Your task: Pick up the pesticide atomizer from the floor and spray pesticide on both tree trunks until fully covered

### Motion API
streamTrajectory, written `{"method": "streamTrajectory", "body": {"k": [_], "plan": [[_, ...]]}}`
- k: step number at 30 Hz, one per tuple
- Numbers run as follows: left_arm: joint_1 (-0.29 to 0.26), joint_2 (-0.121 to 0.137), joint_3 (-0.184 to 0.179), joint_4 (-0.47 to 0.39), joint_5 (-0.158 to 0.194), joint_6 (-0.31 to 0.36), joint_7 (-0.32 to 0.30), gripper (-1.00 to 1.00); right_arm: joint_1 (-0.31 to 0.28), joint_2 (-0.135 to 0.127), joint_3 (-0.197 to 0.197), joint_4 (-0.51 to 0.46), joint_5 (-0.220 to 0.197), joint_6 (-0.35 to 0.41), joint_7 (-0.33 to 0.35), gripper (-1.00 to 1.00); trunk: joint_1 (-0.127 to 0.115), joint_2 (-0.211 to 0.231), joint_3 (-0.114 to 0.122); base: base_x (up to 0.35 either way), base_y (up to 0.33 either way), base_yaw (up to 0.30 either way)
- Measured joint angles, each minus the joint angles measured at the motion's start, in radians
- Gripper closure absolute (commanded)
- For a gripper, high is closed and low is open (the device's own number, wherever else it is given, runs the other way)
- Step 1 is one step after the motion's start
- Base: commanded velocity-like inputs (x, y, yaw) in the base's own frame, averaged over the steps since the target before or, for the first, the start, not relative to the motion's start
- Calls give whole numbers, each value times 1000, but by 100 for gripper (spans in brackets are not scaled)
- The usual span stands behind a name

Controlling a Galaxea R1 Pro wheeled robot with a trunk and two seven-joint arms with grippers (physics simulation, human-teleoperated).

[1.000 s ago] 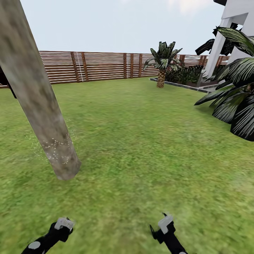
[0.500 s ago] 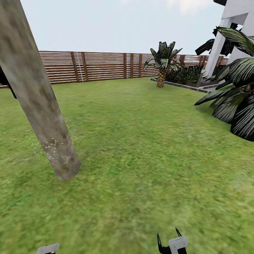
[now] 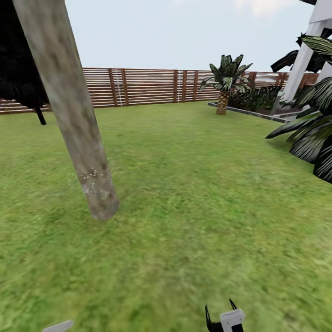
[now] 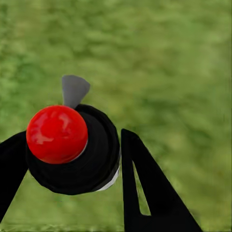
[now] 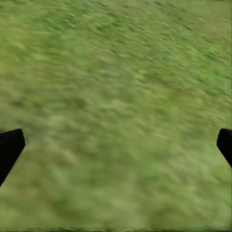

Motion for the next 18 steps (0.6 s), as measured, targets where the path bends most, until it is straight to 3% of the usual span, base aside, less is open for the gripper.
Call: {"method": "streamTrajectory", "body": {"k": [6, 10, 14, 18], "plan": [[0, -1, 0, 1, 2, 1, 1, 100, 0, 3, 0, 0, 0, 0, 0, -100, 0, 0, 2, -316, 0, 278], [0, 0, 0, 1, 3, 1, 1, 100, 0, 3, -15, 0, -1, 0, 0, -100, -1, 0, 2, -47, 0, 281], [0, 0, -1, 1, 3, 1, 1, 100, 0, 3, -66, 1, -5, 0, 1, -100, -1, 0, 2, -4, 0, 281], [0, -1, -2, 0, 2, 2, 0, 100, 0, 3, -75, 2, -6, 0, 1, -100, -1, 0, 2, 0, 0, 281]]}}
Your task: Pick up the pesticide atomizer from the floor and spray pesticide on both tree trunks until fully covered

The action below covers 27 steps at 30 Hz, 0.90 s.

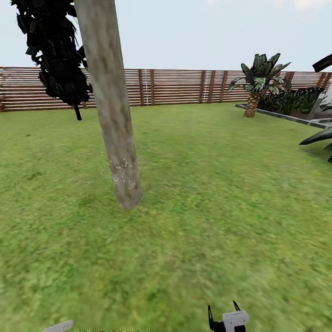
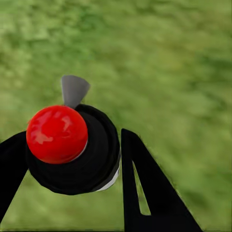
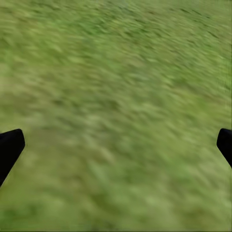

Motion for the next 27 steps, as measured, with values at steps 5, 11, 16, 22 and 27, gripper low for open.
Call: {"method": "streamTrajectory", "body": {"k": [5, 11, 16, 22, 27], "plan": [[0, 0, 0, 0, -1, 1, 0, 100, 0, 0, -1, 0, 0, 0, 0, -100, 0, 0, 0, 0, 0, 281], [0, 0, -2, 1, -7, 1, 0, 100, 0, 0, 0, 0, 0, 0, 0, -100, 0, 0, 0, 0, 0, 281], [0, -1, -2, 1, -8, 1, 0, 100, 0, 0, 0, 0, 0, 1, 0, -100, 0, 0, 0, 0, 0, 281], [0, -1, -1, 1, -3, 1, 0, 100, 0, 0, 0, 0, 0, 1, 0, -100, 0, 0, 0, 0, 160, 281], [0, -1, -1, 1, -1, 1, 0, 100, 0, 0, 0, 0, 1, 1, 0, -100, 0, 0, 0, 0, 298, 281]]}}
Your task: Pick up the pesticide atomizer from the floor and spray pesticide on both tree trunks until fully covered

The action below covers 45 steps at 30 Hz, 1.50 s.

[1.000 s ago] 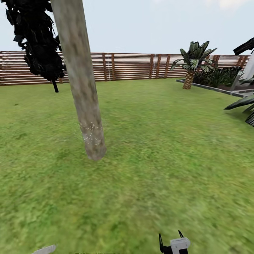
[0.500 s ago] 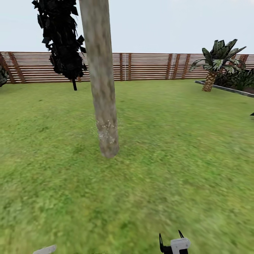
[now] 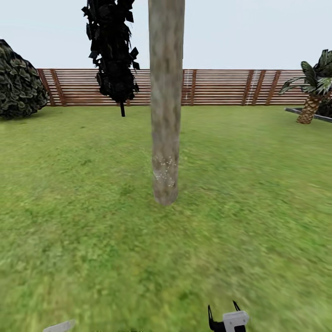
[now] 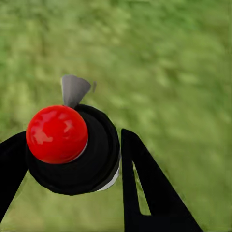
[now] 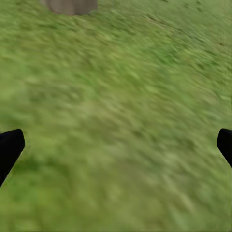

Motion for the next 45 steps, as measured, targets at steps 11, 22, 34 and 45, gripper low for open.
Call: {"method": "streamTrajectory", "body": {"k": [11, 22, 34, 45], "plan": [[0, 0, 2, 0, 2, 0, 1, 100, 0, 0, 0, 0, 0, 0, 0, -100, 0, 0, 0, 0, 309, 281], [0, 1, 3, 0, 2, 2, 1, 100, 0, 0, 0, 0, 1, 0, 0, -100, 0, 0, 0, 0, 309, 281], [0, 1, 3, 0, 2, 2, 1, 100, 0, 0, 0, 0, 1, 0, 0, -100, 0, 0, 0, 0, 309, 281], [0, 1, 3, 0, 2, 2, 1, 100, 0, 0, 0, 0, 1, 0, 0, -100, 0, 0, 0, 0, 309, 281]]}}
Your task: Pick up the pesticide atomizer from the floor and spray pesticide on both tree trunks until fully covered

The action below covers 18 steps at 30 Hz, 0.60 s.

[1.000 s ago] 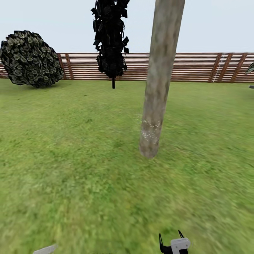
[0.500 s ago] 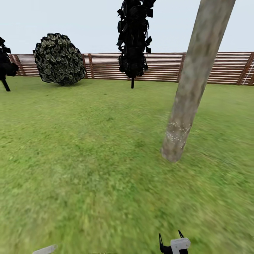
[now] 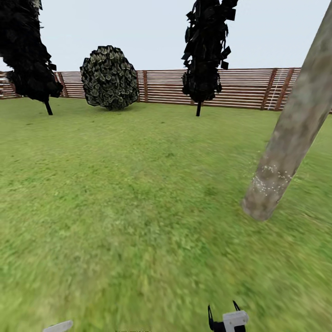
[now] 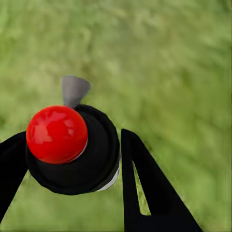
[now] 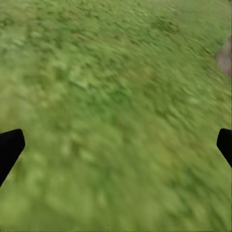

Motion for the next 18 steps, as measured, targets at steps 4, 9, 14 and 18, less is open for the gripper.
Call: {"method": "streamTrajectory", "body": {"k": [4, 9, 14, 18], "plan": [[0, 0, 0, 0, 0, 0, 0, 100, 0, 0, 0, 0, 0, 0, 0, -100, 0, 0, 0, 0, 309, 281], [0, 0, 0, 0, 0, 0, 0, 100, 0, 0, 0, 0, 0, 0, 0, -100, 0, 0, 0, 0, 309, 281], [0, 0, 0, 0, 0, 0, 0, 100, 0, 0, 0, 0, 0, 0, 0, -100, 0, 0, 0, 0, 309, 281], [0, 0, 0, 0, 0, 1, 0, 100, 0, 0, 0, 0, 0, 0, 0, -100, 0, 0, 0, 0, 298, 281]]}}
